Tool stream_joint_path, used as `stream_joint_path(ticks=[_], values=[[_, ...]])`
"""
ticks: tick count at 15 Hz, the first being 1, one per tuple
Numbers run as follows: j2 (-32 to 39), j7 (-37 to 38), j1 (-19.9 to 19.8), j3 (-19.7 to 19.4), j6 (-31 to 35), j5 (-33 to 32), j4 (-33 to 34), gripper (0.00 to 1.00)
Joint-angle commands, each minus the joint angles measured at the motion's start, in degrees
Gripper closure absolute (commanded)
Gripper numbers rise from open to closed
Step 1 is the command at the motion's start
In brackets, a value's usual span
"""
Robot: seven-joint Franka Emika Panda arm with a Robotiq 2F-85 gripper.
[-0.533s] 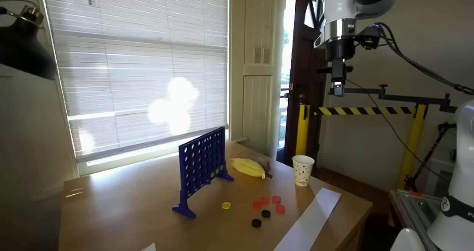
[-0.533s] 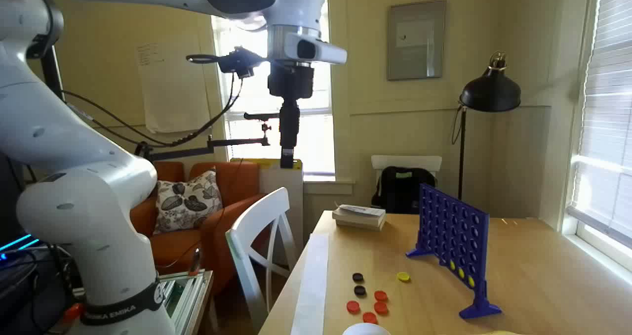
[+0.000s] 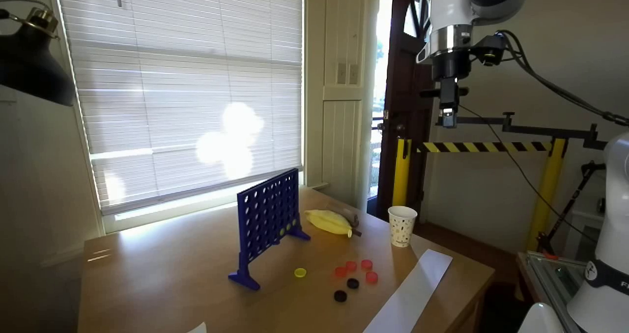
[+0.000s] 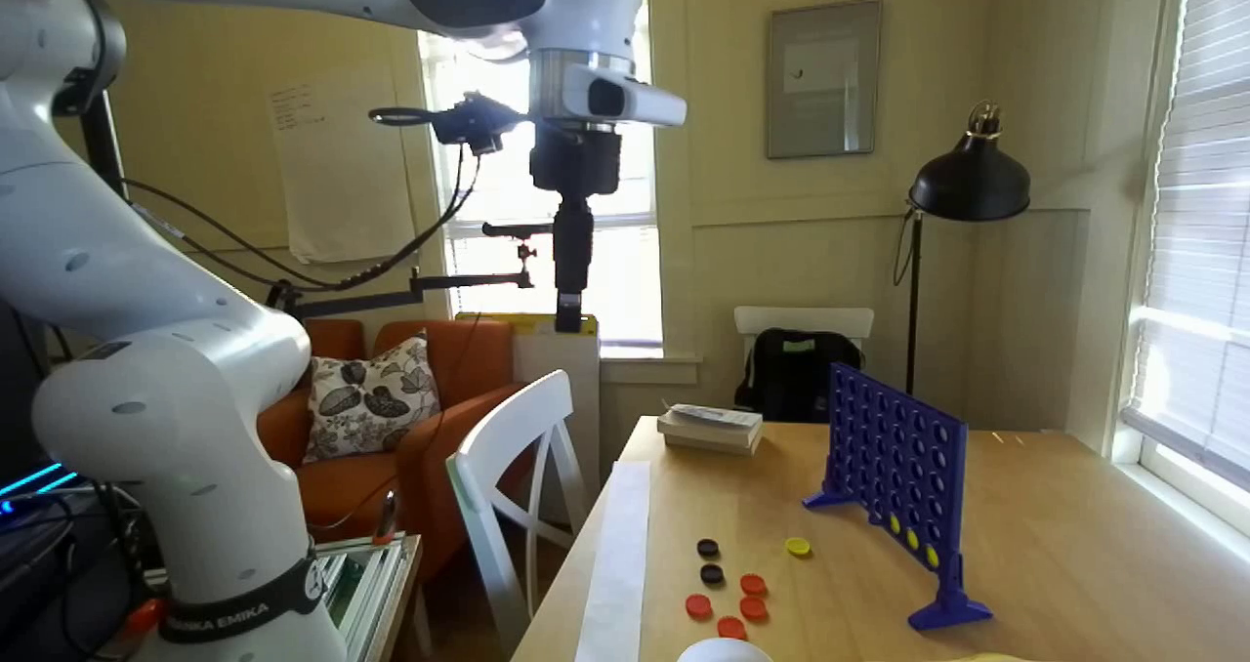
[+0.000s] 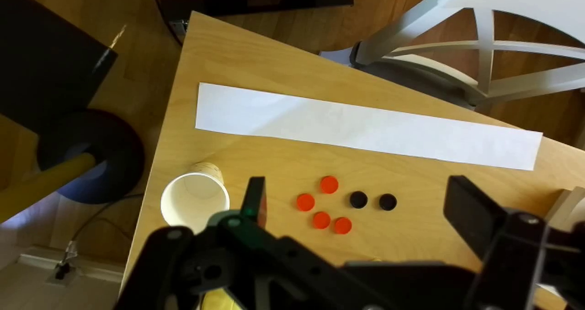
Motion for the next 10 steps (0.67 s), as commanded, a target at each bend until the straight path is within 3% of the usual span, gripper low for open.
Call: stream_joint_path(ticks=[1, 10], values=[[2.4, 0.0, 0.0, 1.9, 7.3, 0.7, -1.8, 0.00], [13.8, -4.5, 4.2, 5.3, 37.7, 0.9, -8.7, 0.00]])
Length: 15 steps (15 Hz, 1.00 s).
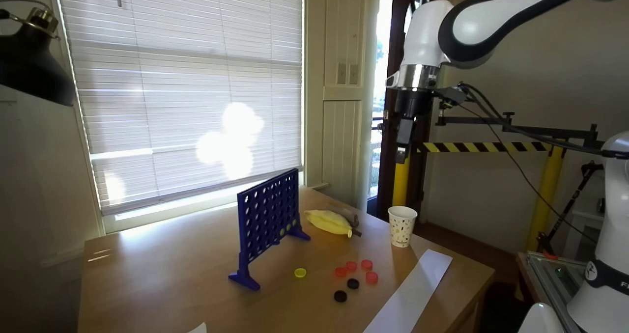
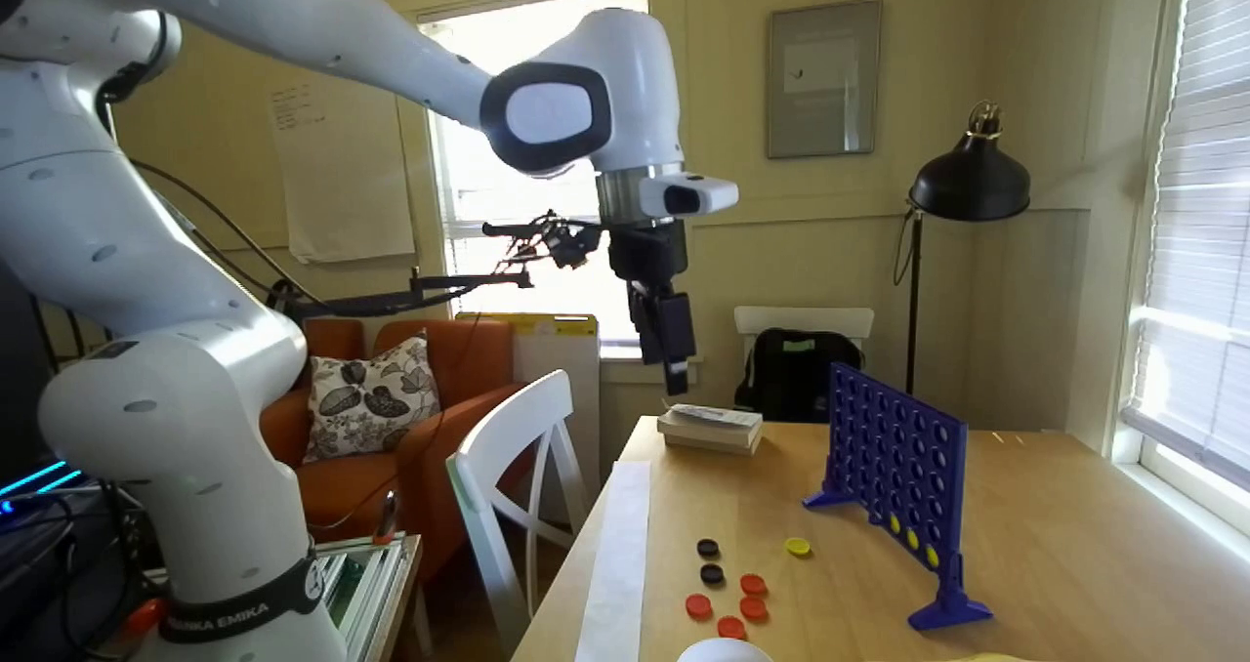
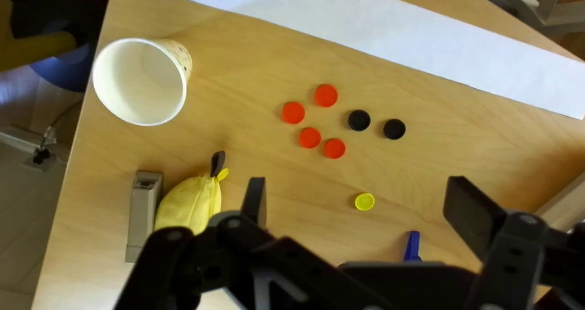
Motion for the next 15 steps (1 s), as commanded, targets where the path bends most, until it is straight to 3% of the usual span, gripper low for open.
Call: stream_joint_path(ticks=[1, 3, 4, 10, 13, 15], values=[[5.6, -2.9, 1.6, 0.8, 9.8, 0.7, -1.1, 0.00], [10.2, -8.7, 3.8, -0.3, 13.4, 3.3, -0.5, 0.00], [6.2, -4.0, 1.9, 0.9, 10.4, 0.8, -1.3, 0.00], [7.1, -4.4, 1.9, 0.9, 11.0, 0.9, -1.1, 0.00], [8.9, -3.5, 1.7, 1.5, 16.6, -0.2, -2.1, 0.00], [11.0, -8.1, 3.9, 0.3, 19.5, 4.4, -2.3, 0.00]])
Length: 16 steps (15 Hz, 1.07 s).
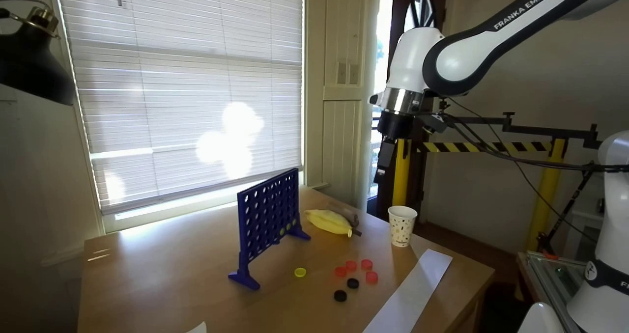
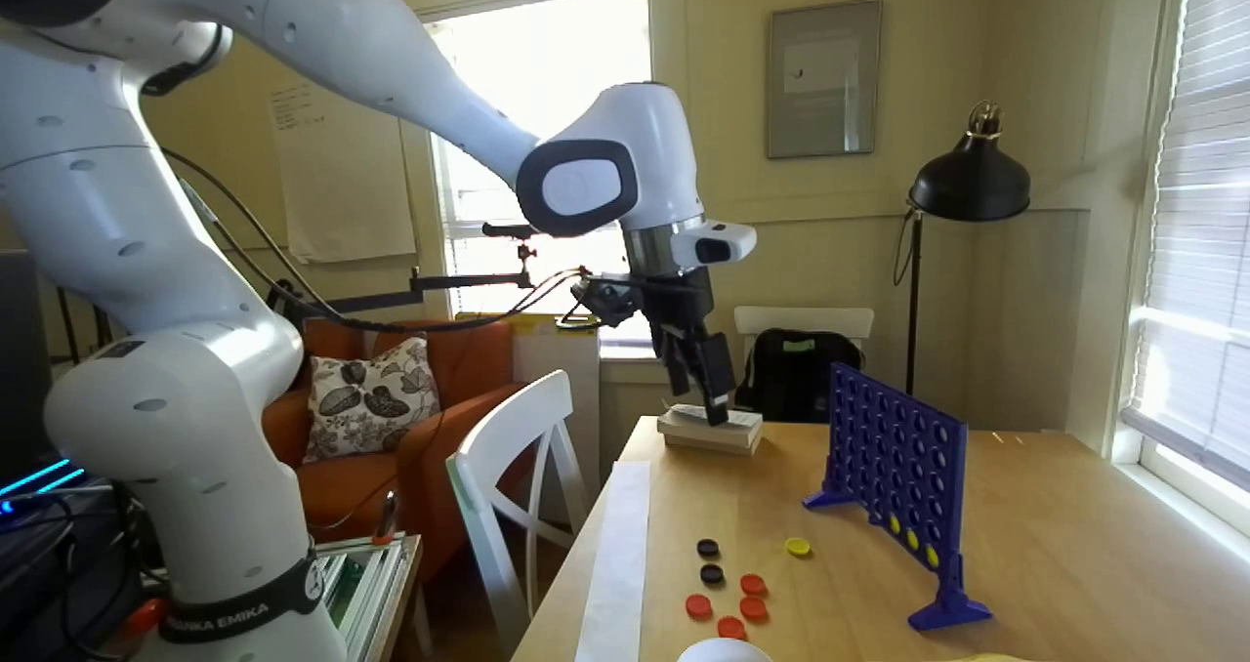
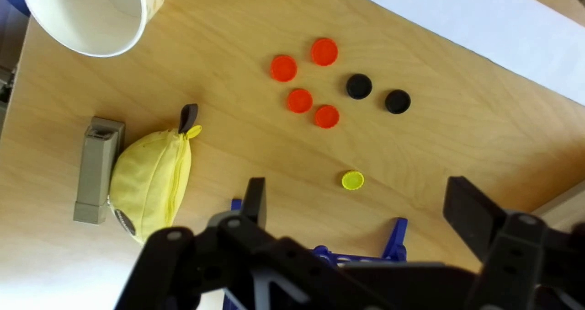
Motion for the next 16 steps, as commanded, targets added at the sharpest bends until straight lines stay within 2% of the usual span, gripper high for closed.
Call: stream_joint_path(ticks=[1, 5, 9, 13, 16], values=[[4.0, -5.2, 2.2, -0.7, 6.6, 5.0, -0.6, 0.00], [10.0, -13.2, 4.7, -1.1, 15.7, 11.5, -0.1, 0.00], [17.2, -19.0, 5.3, 0.6, 20.8, 15.1, 2.4, 0.00], [24.6, -22.8, 3.2, 4.1, 23.1, 15.9, 6.8, 0.00], [29.6, -21.4, 0.8, 7.7, 25.0, 15.3, 10.4, 0.00]])
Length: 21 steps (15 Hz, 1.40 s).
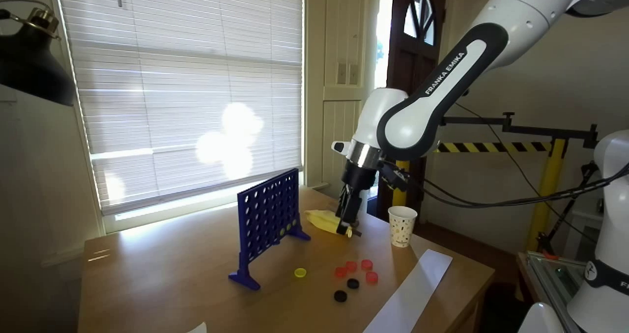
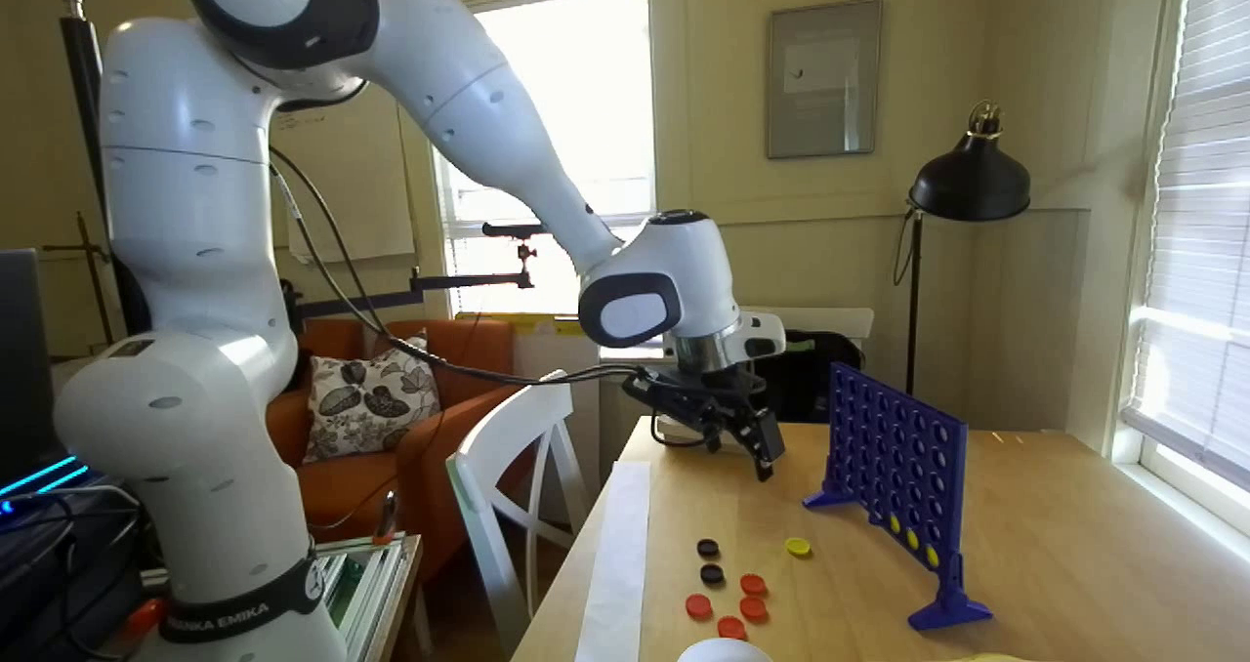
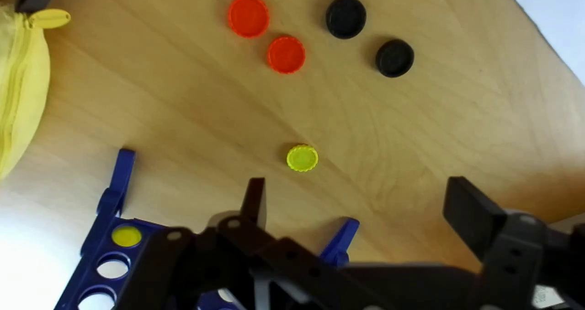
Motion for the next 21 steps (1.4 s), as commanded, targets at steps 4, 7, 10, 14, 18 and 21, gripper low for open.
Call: stream_joint_path(ticks=[4, 7, 10, 14, 18, 21], values=[[11.3, 4.4, -5.8, 7.5, 4.9, -0.2, 9.3, 0.00], [10.0, 5.1, -7.0, 8.5, 4.4, -2.4, 7.7, 0.00], [10.8, 5.3, -7.3, 8.8, 4.4, -2.5, 8.5, 0.00], [12.6, 7.4, -7.8, 9.2, 8.7, -1.8, 8.8, 0.00], [15.4, 6.4, -8.2, 10.4, 12.8, 1.3, 9.4, 0.00], [18.4, 7.0, -8.0, 9.8, 15.2, 0.9, 10.3, 0.00]])
